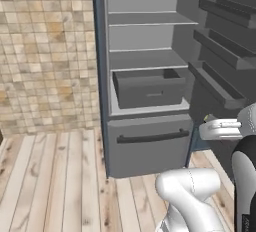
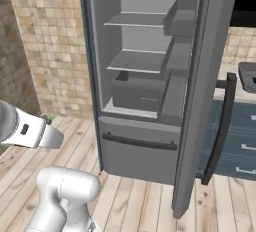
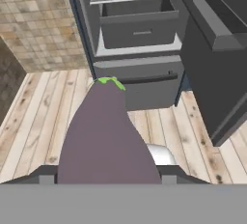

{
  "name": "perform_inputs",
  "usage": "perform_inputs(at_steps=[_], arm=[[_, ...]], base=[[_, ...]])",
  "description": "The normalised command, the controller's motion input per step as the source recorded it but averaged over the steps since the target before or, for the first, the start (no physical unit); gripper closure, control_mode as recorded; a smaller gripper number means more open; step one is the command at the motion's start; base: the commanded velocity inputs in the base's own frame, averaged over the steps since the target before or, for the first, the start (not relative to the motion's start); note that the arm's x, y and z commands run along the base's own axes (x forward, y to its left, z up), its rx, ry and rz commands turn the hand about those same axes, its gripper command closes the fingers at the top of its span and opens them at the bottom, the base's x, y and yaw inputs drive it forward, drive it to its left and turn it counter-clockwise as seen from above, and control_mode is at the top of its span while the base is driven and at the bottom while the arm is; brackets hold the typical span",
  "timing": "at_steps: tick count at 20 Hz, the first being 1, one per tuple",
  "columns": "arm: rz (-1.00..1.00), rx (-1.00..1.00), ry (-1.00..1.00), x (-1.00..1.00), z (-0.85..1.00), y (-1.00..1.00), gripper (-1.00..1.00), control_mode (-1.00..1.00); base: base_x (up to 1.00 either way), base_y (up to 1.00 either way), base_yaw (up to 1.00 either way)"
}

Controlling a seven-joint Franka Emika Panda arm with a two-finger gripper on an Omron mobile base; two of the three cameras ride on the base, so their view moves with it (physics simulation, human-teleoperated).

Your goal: Place one eggplant and one steak in each tupperware on the nearby counter, to pack two identical lunches.

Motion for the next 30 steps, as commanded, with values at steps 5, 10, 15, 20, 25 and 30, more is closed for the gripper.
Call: perform_inputs(at_steps=[5, 10, 15, 20, 25, 30], arm=[[0.0, 0.0, 0.0, 0.0, 0.0, 0.0, 1.0, 1.0], [0.0, 0.0, 0.0, 0.0, 0.0, 0.0, 1.0, 1.0], [0.0, 0.0, 0.0, 0.0, 0.0, 0.0, 1.0, 1.0], [0.0, 0.0, 0.0, 0.0, 0.0, 0.0, 1.0, 1.0], [0.0, 0.0, 0.0, 0.0, 0.0, 0.0, 1.0, 1.0], [0.0, 0.0, 0.0, 0.0, 0.0, 0.0, 1.0, 1.0]], base=[[-1.0, 0.0, 0.0], [-0.95, -0.07, 0.0], [-0.48, -0.5, 0.0], [-0.33, -0.59, 0.0], [-0.33, -0.64, 0.0], [-0.35, -0.79, -0.01]])
